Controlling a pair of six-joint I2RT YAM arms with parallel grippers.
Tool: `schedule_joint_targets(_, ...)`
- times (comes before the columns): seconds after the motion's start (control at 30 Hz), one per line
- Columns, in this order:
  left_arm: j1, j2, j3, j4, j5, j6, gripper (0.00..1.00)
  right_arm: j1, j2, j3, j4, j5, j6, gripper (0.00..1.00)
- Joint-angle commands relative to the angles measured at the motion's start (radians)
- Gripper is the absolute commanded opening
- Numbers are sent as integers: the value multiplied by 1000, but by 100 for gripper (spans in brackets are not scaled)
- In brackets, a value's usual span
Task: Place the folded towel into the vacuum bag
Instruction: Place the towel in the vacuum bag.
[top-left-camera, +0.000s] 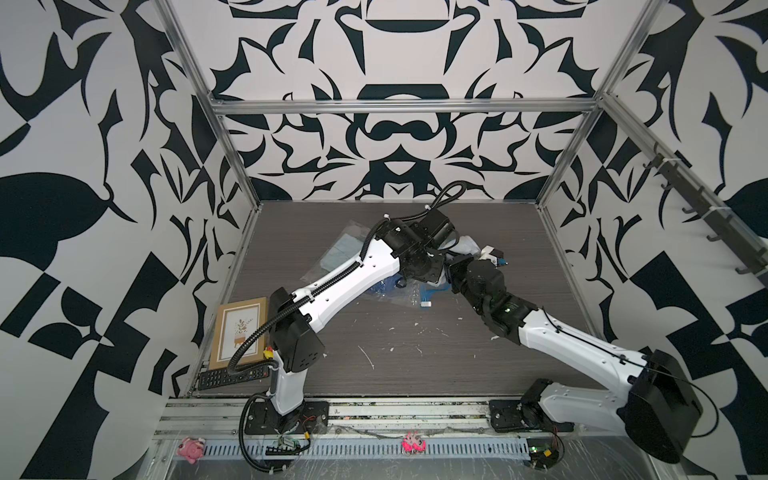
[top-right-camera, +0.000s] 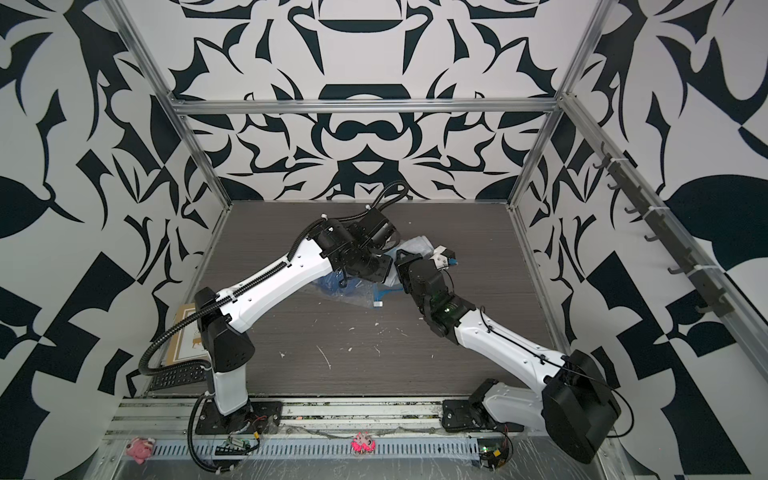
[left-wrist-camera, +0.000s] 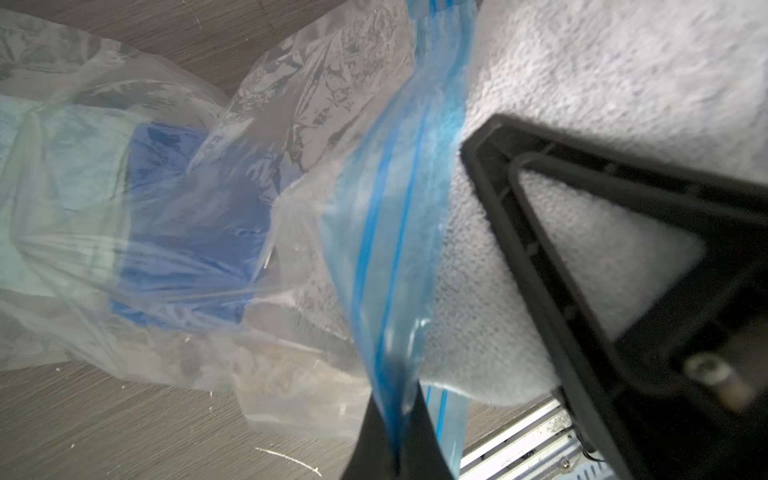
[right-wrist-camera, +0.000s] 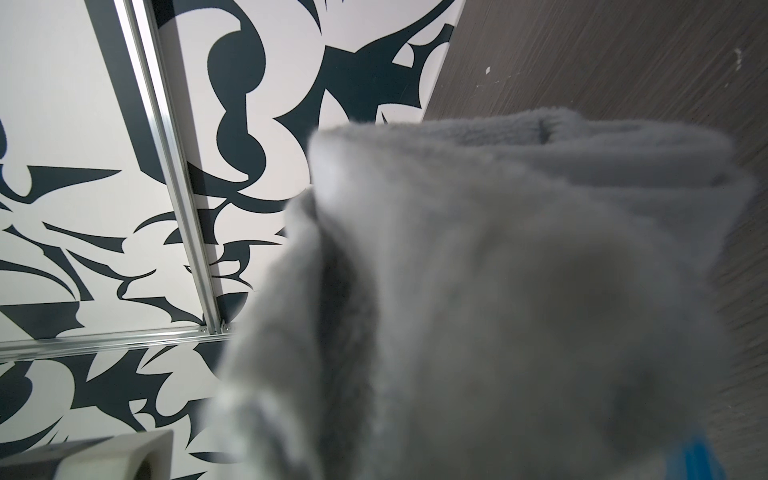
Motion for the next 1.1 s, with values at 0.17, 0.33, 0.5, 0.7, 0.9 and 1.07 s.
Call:
schedule_joint_targets(0.17, -12, -2, 46, -2, 39, -21, 0, 54, 38, 54, 112, 79, -7, 0)
schedule_joint_targets(0.33, 11, -16, 56, 11, 19, -49, 0, 103, 45, 28, 106, 43, -9, 0)
schedule_joint_targets(0.5, 42, -38, 23, 52, 33, -62, 0, 133, 5, -4, 51, -3, -13, 0)
schedule_joint_targets(0.7, 59, -66, -47, 91, 38, -30, 0, 114, -89, -43, 53, -198, -105, 0)
schedule_joint_targets(0.9, 73, -107, -116, 139, 57, -24, 0, 61, -121, -51, 29, -375, -134, 0)
schedule_joint_targets(1.07, 74, -109, -122, 143, 67, -16, 0, 58, -44, -49, 159, -475, -147, 0)
